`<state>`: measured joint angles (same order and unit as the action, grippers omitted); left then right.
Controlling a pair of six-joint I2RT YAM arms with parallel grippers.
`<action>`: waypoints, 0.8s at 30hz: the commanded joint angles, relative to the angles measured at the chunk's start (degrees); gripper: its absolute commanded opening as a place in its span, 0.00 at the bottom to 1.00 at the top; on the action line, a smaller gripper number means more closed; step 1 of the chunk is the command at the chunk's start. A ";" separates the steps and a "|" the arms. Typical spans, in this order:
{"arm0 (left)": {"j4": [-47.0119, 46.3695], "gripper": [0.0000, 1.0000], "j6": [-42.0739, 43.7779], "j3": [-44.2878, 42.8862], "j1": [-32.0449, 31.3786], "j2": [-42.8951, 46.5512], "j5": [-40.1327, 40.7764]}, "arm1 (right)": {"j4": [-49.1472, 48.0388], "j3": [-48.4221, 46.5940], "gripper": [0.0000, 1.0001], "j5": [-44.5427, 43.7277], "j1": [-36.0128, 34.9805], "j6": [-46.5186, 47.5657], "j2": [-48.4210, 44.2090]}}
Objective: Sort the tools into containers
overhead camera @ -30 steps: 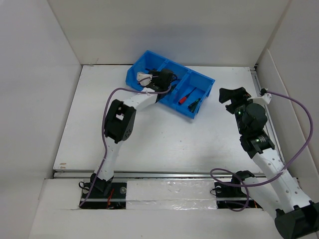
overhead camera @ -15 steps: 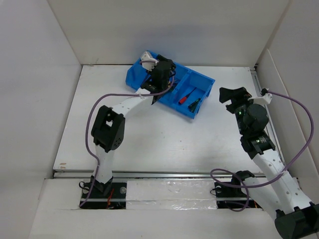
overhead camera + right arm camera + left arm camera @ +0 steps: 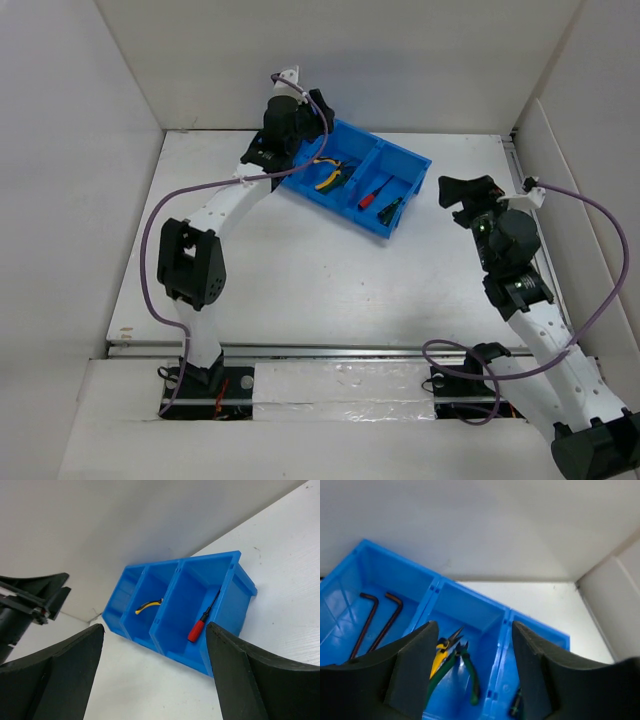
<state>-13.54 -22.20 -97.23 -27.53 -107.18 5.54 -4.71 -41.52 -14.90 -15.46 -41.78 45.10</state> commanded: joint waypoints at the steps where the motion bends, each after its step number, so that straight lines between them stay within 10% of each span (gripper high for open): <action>1: 4.13 0.56 6.28 -3.48 1.68 -3.47 -12.73 | -2.15 -0.58 0.87 0.83 -0.09 0.56 -1.94; 8: 17.67 0.36 13.84 -23.07 2.22 -16.65 -26.79 | -1.53 -0.58 0.87 2.06 -0.09 0.30 -3.70; 14: 16.79 0.19 14.46 -20.38 2.74 -17.01 -25.50 | -1.27 -0.14 0.87 1.62 -0.09 0.21 -4.41; 24: 17.84 0.19 14.55 -18.61 3.27 -21.75 -21.45 | -1.97 0.03 0.86 2.50 -0.09 0.03 -3.79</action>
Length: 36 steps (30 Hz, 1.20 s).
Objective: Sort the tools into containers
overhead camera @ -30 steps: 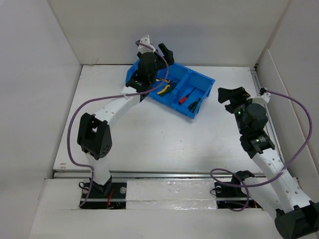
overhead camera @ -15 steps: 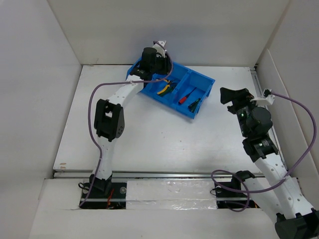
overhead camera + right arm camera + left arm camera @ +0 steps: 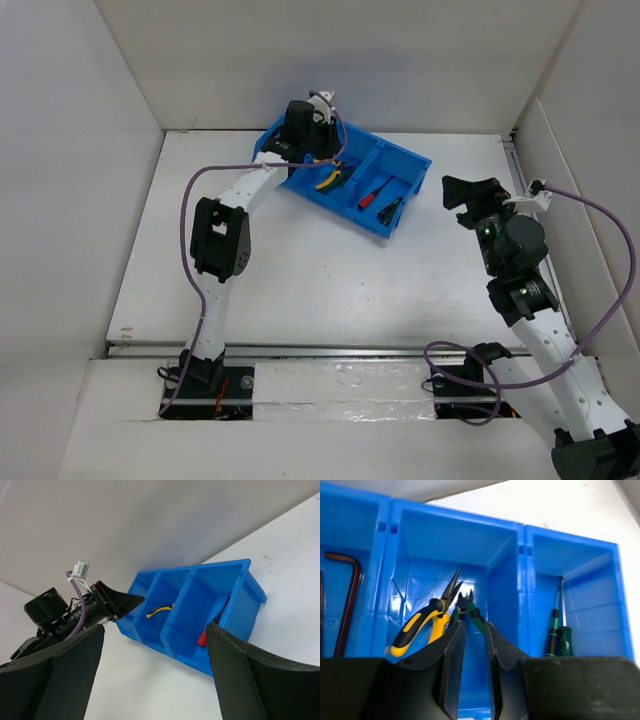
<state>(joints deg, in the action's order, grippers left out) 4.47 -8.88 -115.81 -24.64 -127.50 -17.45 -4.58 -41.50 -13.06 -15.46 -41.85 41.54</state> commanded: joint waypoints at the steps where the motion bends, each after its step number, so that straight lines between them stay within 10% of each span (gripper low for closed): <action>1: 0.18 0.19 1.24 -0.38 0.39 -2.04 2.41 | -2.19 0.10 0.86 0.58 -0.09 0.01 -0.23; 16: -0.25 0.19 0.98 -2.93 0.91 -10.75 11.56 | -2.98 0.36 0.86 0.75 -0.09 0.27 0.65; 36: -11.85 0.40 -5.61 -3.28 0.91 -11.36 4.27 | -3.42 0.54 0.86 0.67 -0.09 0.36 1.44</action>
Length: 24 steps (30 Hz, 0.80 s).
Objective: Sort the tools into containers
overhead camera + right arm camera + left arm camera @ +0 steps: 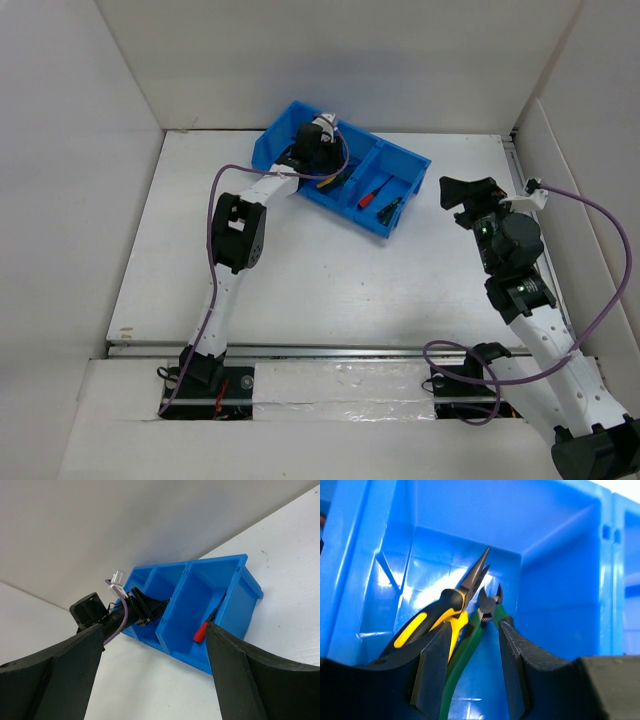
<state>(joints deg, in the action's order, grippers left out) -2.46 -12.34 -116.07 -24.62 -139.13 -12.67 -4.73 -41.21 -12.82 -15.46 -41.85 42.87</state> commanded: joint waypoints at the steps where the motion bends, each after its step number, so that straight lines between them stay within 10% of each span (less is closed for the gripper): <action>1: -4.92 0.40 -2.51 -3.28 0.89 0.09 -0.52 | -3.35 0.17 0.86 0.60 -0.09 0.36 0.19; 16: -9.32 0.39 -2.78 4.09 0.89 11.59 -4.38 | -3.71 -0.36 0.86 1.30 -0.09 0.71 0.81; 21: -8.79 0.56 -0.33 7.78 0.89 22.82 -3.50 | -3.88 -1.06 0.90 -0.10 -0.62 2.64 1.86; 24: -5.81 0.99 1.96 9.36 0.37 28.88 -1.84 | -0.82 -4.30 0.95 -1.94 -0.62 5.01 4.23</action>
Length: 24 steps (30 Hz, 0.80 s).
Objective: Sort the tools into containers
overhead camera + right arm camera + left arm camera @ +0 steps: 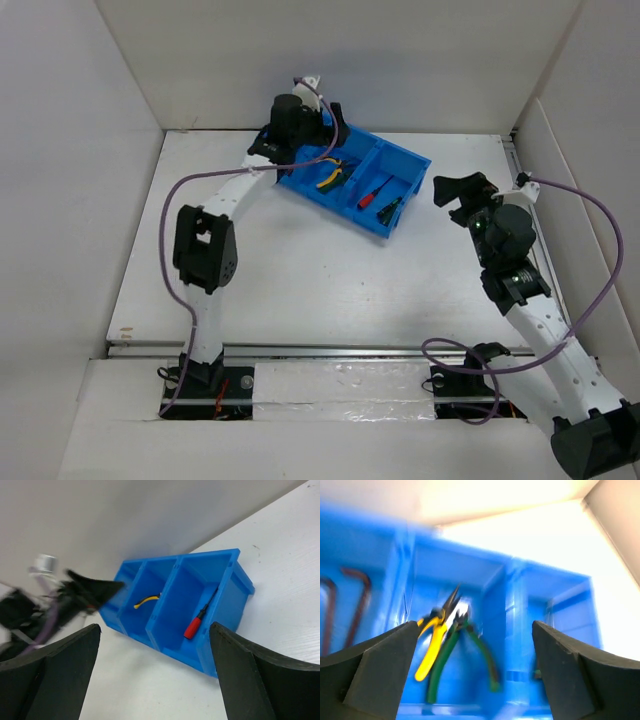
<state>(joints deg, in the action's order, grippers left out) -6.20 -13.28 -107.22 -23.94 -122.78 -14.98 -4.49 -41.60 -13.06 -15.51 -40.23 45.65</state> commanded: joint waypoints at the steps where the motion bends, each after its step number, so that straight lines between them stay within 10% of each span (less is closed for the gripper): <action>1: -1.46 0.99 3.43 1.30 -0.31 14.05 1.53 | 1.22 -5.05 0.97 -2.23 -0.58 3.75 2.16; 18: -6.19 0.99 -1.92 58.39 -2.25 67.27 25.09 | 17.14 -14.03 1.00 -15.75 -10.32 10.08 6.38; 24: -2.60 0.99 -2.63 64.24 -1.72 76.71 25.71 | 20.22 -13.33 1.00 -21.92 -19.10 10.08 5.95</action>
<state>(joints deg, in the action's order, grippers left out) -5.89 -14.55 -42.94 -26.13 -49.28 9.19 13.74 -53.25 -29.10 -31.68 -31.62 52.58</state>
